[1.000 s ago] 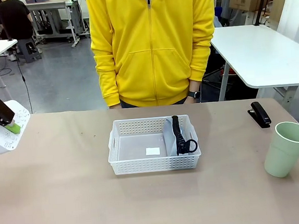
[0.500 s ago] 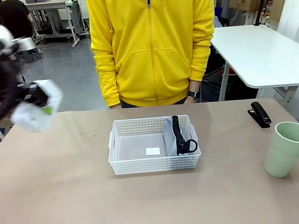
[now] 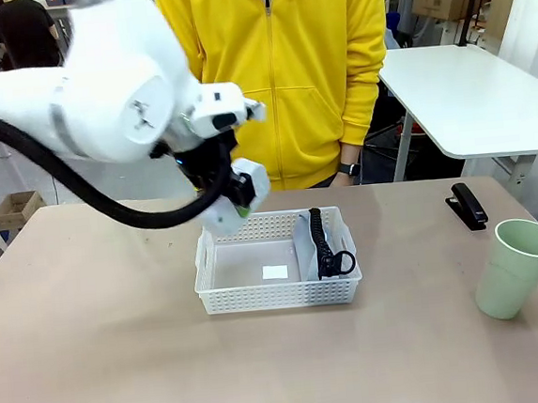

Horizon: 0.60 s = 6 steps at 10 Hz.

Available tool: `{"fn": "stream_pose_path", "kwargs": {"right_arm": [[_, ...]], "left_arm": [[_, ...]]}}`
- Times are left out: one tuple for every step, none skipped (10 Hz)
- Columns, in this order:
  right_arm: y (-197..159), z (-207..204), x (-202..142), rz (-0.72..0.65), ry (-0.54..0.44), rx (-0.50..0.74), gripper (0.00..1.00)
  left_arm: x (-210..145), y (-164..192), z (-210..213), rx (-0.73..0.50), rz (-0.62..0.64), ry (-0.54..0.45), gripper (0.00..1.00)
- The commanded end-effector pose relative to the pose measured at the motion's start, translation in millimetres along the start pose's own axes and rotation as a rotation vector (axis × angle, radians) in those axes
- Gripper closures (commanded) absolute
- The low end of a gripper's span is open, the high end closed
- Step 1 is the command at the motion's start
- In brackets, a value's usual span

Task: Efficiently arrange items inside the basket to fit them all.
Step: Pick up the Digital clock and place it inside the Organizing basket.

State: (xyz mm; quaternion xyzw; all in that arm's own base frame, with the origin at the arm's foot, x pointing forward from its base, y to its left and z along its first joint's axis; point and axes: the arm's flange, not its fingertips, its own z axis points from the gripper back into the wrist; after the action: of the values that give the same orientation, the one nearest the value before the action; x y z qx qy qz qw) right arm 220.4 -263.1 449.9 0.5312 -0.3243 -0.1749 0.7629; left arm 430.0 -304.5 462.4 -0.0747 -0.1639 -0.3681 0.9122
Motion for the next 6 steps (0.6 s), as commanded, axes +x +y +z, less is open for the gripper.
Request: {"fn": "stream_pose_path", "kwargs": {"right_arm": [[1.2,-0.4,3.1,0.028,-0.015,0.02,0.0],[1.2,-0.4,3.1,0.028,-0.015,0.02,0.0],[1.2,-0.4,3.1,0.028,-0.015,0.02,0.0],[1.2,-0.4,3.1,0.028,-0.015,0.02,0.0],[1.2,-0.4,3.1,0.028,-0.015,0.02,0.0],[1.2,-0.4,3.1,0.028,-0.015,0.02,0.0]], "left_arm": [[11.9,-2.1,-27.3,-0.03,-0.128,0.053,0.49],[13.7,-8.8,-47.4,-0.02,-0.167,0.072,0.49],[12.8,-12.5,-68.5,-0.02,-0.189,0.098,0.49],[9.6,-15.2,-88.0,-0.05,-0.192,0.121,0.49],[5.7,-17.2,-104.3,-0.023,-0.18,0.139,0.49],[3.9,-16.9,-112.6,-0.003,-0.181,0.154,0.49]]}}
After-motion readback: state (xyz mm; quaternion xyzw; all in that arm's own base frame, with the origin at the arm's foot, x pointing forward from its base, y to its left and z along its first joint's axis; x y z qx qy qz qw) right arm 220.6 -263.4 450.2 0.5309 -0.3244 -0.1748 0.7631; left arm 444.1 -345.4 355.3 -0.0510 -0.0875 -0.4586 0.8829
